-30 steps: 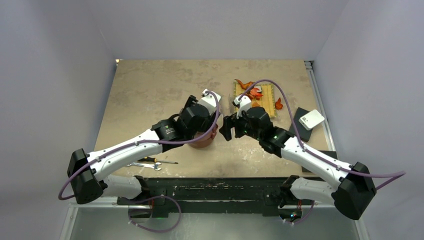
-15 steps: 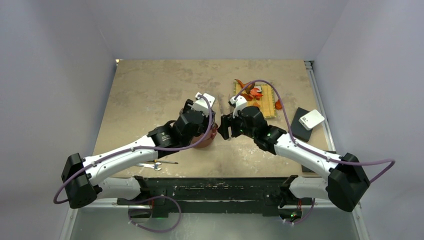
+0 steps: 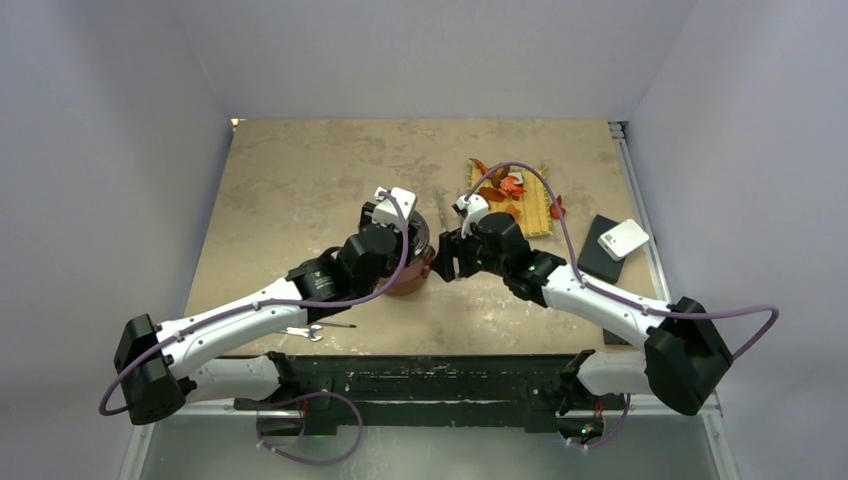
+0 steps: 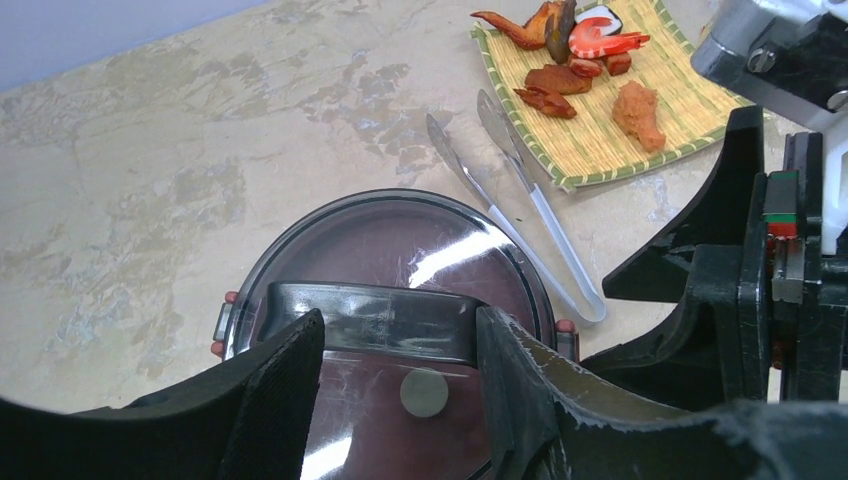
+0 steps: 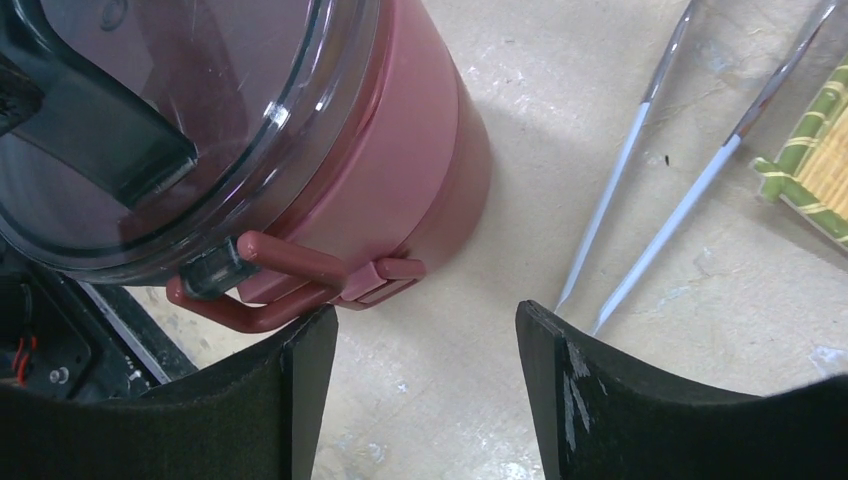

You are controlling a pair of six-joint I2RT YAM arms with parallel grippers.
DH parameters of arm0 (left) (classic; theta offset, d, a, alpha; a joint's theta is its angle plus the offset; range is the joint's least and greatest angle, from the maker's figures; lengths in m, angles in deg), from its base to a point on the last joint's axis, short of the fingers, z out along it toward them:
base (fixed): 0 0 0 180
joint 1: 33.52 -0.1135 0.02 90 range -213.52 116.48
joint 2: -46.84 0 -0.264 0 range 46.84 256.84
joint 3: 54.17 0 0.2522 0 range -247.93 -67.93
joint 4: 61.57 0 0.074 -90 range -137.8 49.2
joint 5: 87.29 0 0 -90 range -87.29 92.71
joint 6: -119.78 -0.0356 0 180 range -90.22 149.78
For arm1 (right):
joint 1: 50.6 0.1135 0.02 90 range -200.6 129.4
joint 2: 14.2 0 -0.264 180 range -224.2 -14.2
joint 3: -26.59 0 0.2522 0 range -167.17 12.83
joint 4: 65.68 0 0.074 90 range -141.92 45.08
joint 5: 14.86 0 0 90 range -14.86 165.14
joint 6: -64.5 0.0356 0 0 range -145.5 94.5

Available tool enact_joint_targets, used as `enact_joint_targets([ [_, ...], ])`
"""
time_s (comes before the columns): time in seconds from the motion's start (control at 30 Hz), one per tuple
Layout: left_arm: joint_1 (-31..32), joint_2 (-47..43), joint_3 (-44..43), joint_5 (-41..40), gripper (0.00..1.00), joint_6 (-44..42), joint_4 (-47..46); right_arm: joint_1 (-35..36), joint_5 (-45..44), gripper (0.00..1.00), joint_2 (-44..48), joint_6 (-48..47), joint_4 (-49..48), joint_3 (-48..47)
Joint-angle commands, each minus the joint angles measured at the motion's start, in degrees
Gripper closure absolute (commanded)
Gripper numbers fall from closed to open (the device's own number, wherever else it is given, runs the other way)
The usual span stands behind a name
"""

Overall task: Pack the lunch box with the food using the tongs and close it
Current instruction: Adjust the packing box at the center of the board.

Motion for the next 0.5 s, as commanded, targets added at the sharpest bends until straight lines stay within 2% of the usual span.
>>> enact_joint_targets([
  [0.0,-0.41,2.76,5.48,5.28,0.46,5.61,14.36,0.06,3.65,0.31,-0.64,2.96,-9.62,-1.73],
  [0.47,-0.41,3.86,6.57,8.68,0.49,6.80,13.38,0.21,4.14,0.41,-5.09,4.05,-7.44,-6.82],
])
